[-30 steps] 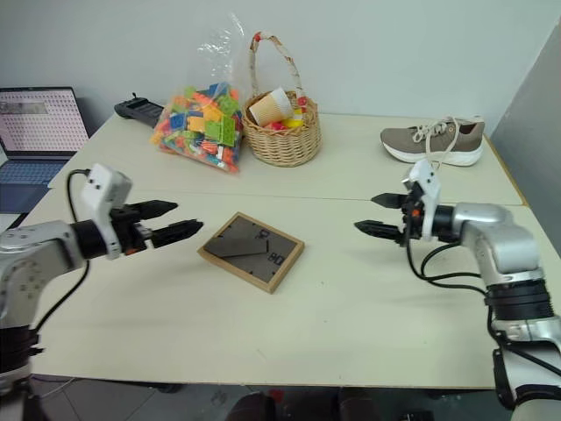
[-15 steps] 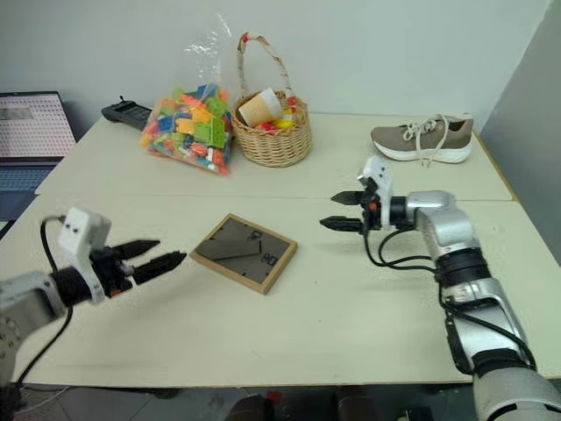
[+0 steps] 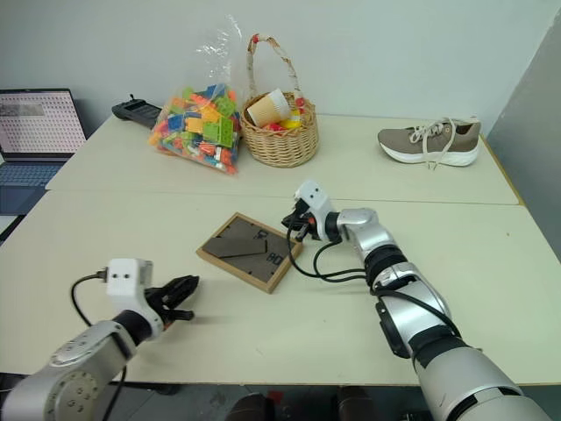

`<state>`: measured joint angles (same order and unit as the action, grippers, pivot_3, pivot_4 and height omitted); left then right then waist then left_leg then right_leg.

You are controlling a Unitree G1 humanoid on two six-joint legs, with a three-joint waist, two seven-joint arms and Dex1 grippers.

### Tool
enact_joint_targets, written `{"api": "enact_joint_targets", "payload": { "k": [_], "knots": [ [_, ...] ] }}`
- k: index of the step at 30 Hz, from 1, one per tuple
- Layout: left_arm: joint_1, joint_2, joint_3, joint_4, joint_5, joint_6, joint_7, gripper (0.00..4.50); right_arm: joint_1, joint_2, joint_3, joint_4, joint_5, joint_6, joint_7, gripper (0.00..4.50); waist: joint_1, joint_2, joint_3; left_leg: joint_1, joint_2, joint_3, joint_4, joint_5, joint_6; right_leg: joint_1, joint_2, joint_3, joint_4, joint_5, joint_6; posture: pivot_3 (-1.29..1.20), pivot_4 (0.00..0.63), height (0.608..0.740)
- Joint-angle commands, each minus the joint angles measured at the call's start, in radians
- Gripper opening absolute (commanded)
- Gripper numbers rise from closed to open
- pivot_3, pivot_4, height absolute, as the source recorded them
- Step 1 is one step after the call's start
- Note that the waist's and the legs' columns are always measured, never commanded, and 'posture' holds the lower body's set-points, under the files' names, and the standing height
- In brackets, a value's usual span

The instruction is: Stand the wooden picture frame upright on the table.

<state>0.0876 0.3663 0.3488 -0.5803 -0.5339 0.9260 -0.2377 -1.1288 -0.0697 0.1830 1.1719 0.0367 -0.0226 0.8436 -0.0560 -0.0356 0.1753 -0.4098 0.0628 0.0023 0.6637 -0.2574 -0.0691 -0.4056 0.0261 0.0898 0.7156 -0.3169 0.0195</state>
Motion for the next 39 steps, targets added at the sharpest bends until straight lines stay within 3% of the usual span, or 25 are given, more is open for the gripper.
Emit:
{"api": "enact_joint_targets", "payload": {
  "k": [1,8,16,23,29,39],
  "knots": [
    [-0.032,-0.012,-0.068,0.032,0.053,-0.057,0.023,0.01,-0.030,0.025,-0.004,0.027,-0.041,-0.045,-0.038,0.00,0.000,0.000,0.000,0.000,0.000,0.000,0.000,0.000,0.000,0.000,0.000,0.000,0.000,0.000,0.000,0.00,0.150,0.740],
    [-0.132,-0.002,-0.231,0.107,0.113,-0.074,-0.010,0.01,0.053,0.047,0.020,-0.116,-0.032,0.011,0.146,0.00,0.001,0.000,0.000,0.000,0.000,0.000,0.000,0.000,0.000,0.000,0.001,0.000,0.000,0.000,0.000,0.00,0.150,0.740],
    [-0.220,0.048,-0.340,0.176,0.143,-0.067,-0.118,0.01,0.316,-0.100,0.080,-0.642,0.001,0.288,0.272,0.00,0.019,0.002,-0.002,0.001,-0.001,0.000,0.000,0.000,0.000,0.002,-0.002,0.000,0.001,0.000,0.000,0.00,0.150,0.740],
    [-0.271,0.118,-0.427,0.213,0.140,-0.077,-0.273,0.01,0.507,-0.226,0.081,-1.044,0.042,0.539,0.259,0.00,0.027,0.003,-0.002,0.001,-0.002,-0.001,0.000,0.000,0.000,0.002,-0.002,-0.001,-0.001,0.000,0.000,0.00,0.150,0.740],
    [-0.315,0.175,-0.526,0.172,0.112,-0.052,-0.432,0.01,0.576,-0.308,0.032,-1.279,0.112,0.728,0.231,0.00,0.026,0.003,-0.002,0.000,-0.004,0.000,0.000,0.000,0.000,0.002,0.004,0.000,-0.002,0.000,0.001,0.00,0.150,0.740],
    [-0.351,0.204,-0.603,0.225,0.173,-0.109,-0.537,0.01,0.743,-0.466,-0.006,-1.508,0.196,0.889,0.231,0.00,0.027,0.002,-0.002,0.000,-0.003,0.000,0.000,0.000,0.001,0.002,0.006,0.001,-0.003,0.000,0.001,0.00,0.150,0.740]
  ]
}}
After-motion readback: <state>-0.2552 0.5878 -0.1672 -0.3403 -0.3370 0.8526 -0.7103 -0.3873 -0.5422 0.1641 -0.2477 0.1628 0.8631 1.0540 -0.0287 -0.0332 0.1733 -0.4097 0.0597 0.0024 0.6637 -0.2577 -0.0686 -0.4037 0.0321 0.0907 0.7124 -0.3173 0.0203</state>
